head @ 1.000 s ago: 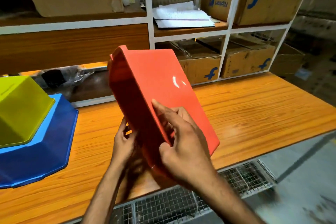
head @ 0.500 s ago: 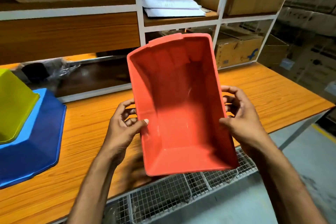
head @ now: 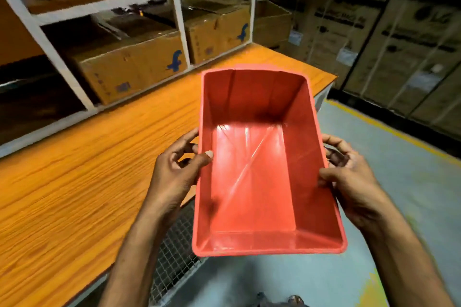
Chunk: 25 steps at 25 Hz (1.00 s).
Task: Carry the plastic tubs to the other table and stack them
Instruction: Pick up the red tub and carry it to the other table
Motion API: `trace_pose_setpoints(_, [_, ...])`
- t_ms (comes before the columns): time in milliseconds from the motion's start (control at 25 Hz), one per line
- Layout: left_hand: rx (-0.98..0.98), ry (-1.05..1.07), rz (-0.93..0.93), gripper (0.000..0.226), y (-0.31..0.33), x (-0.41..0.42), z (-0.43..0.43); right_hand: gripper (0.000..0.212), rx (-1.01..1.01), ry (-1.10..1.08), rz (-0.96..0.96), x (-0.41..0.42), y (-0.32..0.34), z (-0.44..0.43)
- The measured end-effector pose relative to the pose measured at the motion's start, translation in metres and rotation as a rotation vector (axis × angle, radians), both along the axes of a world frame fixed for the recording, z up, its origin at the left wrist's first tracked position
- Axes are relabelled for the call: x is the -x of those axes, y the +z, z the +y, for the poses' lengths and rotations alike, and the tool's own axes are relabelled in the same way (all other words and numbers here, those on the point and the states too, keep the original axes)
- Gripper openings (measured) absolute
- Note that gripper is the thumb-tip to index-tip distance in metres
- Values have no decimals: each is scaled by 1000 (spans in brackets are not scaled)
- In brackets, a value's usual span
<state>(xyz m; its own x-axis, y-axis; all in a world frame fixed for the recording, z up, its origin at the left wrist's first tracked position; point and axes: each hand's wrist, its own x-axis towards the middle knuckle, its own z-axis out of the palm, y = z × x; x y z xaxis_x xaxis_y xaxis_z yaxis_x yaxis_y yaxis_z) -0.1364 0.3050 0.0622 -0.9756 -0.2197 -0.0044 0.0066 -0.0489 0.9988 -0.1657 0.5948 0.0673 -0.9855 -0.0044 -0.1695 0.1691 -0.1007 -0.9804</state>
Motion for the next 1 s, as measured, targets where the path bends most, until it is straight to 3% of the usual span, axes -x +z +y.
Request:
trace_pose_setpoints(200, [-19, -138, -142, 44, -42, 40, 130, 80, 23, -163, -89, -12, -28, 127])
trace_pose_setpoints(440, [27, -294, -341, 59, -67, 94, 271, 73, 53, -269, -235, 8, -53, 265])
trace_pose_setpoints(600, [-12, -333, -436, 51, -69, 133, 350, 68, 108, -372, -286, 26, -57, 334])
trace_pose_setpoints(760, [41, -435, -443, 41, -63, 176, 409, 67, 158, -472, -275, 52, -64, 386])
trace_pose_setpoints(1000, [93, -498, -372, 63, -60, 265, 473, 70, 156, -548, -260, 127, -74, 448])
